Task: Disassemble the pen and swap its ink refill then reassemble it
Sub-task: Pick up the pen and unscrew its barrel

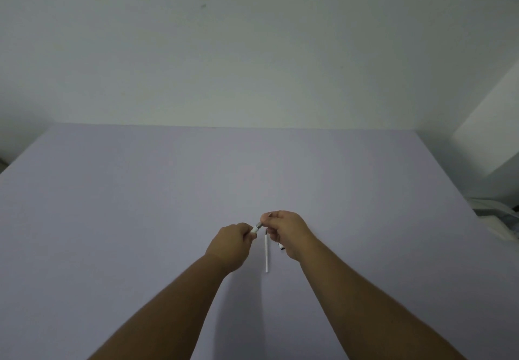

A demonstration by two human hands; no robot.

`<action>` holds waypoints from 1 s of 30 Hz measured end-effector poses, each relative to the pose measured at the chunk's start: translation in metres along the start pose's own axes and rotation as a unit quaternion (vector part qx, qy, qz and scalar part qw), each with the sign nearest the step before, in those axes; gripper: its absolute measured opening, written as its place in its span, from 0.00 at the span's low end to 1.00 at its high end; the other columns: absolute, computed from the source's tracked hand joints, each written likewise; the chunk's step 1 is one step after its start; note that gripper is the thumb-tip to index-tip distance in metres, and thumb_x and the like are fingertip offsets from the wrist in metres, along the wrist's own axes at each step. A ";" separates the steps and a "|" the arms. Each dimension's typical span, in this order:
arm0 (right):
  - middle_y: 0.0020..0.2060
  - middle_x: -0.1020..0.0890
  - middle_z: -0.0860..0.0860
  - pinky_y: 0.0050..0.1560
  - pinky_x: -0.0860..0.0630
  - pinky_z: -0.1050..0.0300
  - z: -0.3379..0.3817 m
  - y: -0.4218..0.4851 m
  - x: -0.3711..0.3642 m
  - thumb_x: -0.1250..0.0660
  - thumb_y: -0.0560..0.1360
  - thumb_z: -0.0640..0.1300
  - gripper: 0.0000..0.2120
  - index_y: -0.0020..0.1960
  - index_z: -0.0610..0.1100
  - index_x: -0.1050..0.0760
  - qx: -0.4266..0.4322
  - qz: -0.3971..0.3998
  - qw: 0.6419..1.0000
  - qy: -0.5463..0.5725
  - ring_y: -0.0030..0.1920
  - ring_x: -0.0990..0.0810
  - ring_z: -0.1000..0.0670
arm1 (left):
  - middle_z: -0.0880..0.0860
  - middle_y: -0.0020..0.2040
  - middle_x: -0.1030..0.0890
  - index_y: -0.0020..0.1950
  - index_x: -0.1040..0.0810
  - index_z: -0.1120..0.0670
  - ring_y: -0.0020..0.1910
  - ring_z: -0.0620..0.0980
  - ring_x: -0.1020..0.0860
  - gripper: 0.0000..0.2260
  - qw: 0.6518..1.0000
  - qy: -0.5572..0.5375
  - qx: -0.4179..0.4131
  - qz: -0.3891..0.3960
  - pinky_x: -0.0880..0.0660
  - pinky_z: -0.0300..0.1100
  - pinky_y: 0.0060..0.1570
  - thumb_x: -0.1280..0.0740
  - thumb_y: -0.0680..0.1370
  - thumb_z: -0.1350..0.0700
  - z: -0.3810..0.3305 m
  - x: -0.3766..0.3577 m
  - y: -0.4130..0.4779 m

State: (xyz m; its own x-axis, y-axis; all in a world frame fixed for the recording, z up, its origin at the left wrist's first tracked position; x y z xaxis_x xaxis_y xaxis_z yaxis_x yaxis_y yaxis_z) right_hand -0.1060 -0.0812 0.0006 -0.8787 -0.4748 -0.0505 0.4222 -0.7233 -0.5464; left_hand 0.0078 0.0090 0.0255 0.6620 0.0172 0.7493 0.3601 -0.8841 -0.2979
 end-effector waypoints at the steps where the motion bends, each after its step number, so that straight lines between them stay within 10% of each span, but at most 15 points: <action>1: 0.39 0.21 0.46 0.41 0.25 0.60 0.001 -0.001 0.000 0.33 0.75 0.36 0.04 0.46 0.42 0.20 0.003 0.009 1.000 0.011 0.37 0.25 0.52 | 0.57 0.47 0.18 0.54 0.21 0.57 0.41 0.52 0.25 0.13 1.000 0.002 0.002 0.000 0.24 0.49 0.47 0.42 0.81 0.54 0.001 0.000 0.000; 19: 0.40 0.19 0.48 0.41 0.26 0.61 0.019 -0.010 0.001 0.39 0.78 0.33 0.09 0.50 0.41 0.22 0.048 -0.003 0.998 0.049 0.36 0.27 0.52 | 0.55 0.47 0.18 0.59 0.25 0.53 0.44 0.56 0.20 0.10 0.997 -0.067 0.009 0.026 0.20 0.51 0.51 0.42 0.81 0.54 0.002 0.000 -0.002; 30: 0.37 0.21 0.49 0.40 0.26 0.59 0.031 0.014 0.029 0.34 0.74 0.37 0.06 0.44 0.48 0.24 0.098 -0.171 0.975 0.105 0.34 0.27 0.52 | 0.63 0.49 0.18 0.59 0.29 0.48 0.38 0.53 0.25 0.09 0.994 -0.091 0.023 0.056 0.20 0.54 0.49 0.43 0.81 0.55 0.008 -0.007 0.004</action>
State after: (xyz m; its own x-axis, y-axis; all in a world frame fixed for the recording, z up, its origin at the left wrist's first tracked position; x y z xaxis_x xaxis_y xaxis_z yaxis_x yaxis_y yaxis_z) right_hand -0.1189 -0.1206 0.0176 -0.9932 -0.0905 -0.0733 0.1121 -0.9128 -0.3928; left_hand 0.0098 0.0091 0.0140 0.8062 0.0086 0.5915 0.3050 -0.8628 -0.4032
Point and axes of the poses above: each hand's wrist, its own y-axis towards the middle knuckle, its own x-axis out of the back of the hand, z = x × y, the point moved 3 cm from there along y, towards the middle knuckle
